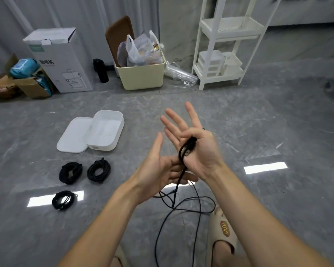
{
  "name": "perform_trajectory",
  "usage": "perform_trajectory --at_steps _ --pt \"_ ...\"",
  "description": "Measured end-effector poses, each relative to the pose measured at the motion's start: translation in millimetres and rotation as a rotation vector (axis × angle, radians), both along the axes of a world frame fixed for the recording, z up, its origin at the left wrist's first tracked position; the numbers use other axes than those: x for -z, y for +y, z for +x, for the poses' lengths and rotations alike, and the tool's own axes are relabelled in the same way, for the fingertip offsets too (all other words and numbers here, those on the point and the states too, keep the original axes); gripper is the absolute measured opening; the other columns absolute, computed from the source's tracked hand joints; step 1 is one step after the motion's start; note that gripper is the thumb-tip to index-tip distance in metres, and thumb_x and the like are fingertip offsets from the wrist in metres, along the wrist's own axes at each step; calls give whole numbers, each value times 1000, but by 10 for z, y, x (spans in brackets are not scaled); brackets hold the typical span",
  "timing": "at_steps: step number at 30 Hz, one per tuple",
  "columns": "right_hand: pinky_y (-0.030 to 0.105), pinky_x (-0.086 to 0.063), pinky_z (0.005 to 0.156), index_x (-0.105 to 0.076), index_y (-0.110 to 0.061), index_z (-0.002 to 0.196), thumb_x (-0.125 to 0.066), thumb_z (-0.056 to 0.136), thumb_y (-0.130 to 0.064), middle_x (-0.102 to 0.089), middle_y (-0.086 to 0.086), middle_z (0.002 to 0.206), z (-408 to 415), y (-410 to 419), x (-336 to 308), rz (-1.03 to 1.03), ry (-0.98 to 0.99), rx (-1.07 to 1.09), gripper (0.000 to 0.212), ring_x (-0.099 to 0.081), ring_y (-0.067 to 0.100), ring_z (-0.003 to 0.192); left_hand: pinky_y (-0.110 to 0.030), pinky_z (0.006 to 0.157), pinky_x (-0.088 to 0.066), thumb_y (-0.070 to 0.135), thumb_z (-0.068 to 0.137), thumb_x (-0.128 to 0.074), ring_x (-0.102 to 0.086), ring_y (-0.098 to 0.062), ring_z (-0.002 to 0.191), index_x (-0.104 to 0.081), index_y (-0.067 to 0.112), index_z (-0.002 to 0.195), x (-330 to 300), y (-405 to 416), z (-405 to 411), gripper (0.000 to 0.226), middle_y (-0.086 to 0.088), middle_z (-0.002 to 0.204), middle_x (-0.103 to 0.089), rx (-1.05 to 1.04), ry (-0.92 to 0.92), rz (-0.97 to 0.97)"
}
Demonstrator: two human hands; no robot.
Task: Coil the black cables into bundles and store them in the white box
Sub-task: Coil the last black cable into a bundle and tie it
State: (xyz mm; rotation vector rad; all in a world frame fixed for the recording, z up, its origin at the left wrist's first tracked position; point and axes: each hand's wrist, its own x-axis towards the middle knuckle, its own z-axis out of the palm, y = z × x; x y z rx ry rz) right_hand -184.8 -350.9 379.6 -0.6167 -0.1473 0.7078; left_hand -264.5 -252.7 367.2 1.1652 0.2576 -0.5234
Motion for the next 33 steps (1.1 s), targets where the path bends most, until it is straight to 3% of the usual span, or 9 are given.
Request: perform_trajectory --at_steps 3,9,13,15,19,21,24,28,33 --pt "38 -38 113 -35 -27 149 -27 81 18 -65 11 132 16 19 33 -137 -60 119 82 -62 24 124 -33 89 -46 79 87 6 -68 -21 94 -59 0 132 14 32 -13 111 -15 122 -69 52 30 16" --pt "35 -36 110 -36 -34 146 -32 85 15 -66 2 130 36 12 82 -407 -261 212 78 -60 14 125 -26 71 -48 78 91 -2 -64 -15 72 -61 1 129 35 110 -23 104 -18 119 -70 44 102 53" --pt "16 -40 95 -36 -42 145 -34 96 7 -68 -10 125 46 1 107 -680 -467 188 70 -60 1 119 -21 56 -46 76 93 -12 -52 -13 55 -67 -1 119 20 154 -49 99 -14 94 -75 34 161 108" --pt "4 -42 81 -37 -41 145 -34 102 0 -67 -11 124 41 -26 117 -833 -563 148 59 -61 1 117 -19 48 -34 73 96 -15 -34 -11 48 -76 4 103 -10 163 -57 92 -2 63 -59 4 141 206" --pt "14 -49 57 -50 -25 140 -35 99 2 -71 2 102 16 -64 104 -981 -497 -134 52 -67 11 65 -22 47 -25 55 101 -30 -25 -10 46 -70 20 58 -88 180 -34 68 8 48 -30 -159 -6 566" --pt "23 -34 41 -68 -25 108 -38 96 0 -65 8 78 -23 -64 66 -1024 -471 -345 40 -46 14 40 -27 52 -27 47 99 -36 -28 -10 45 -57 19 47 -105 207 -1 63 4 48 -35 -232 -71 674" --pt "24 -17 41 -65 -22 76 -41 102 -37 -47 4 56 -54 -51 17 -974 -419 -610 38 -19 14 40 -22 54 -34 40 96 -45 -34 -5 41 -44 18 40 -112 257 39 60 6 45 -38 -343 -137 756" --pt "19 -15 37 -58 -5 124 -26 92 -79 -42 -4 43 -33 -52 9 -759 -283 -902 86 -13 10 36 -20 47 -30 41 91 -52 -30 -8 43 -38 20 38 -109 379 57 59 6 47 -34 -464 -156 827" --pt "19 -18 32 -58 -5 134 -24 84 -88 -36 -5 40 -109 -9 16 -282 -142 -1191 103 -16 6 31 -16 44 -27 46 92 -52 -24 -11 48 -25 20 52 -184 377 59 55 5 50 -26 -474 -200 726"
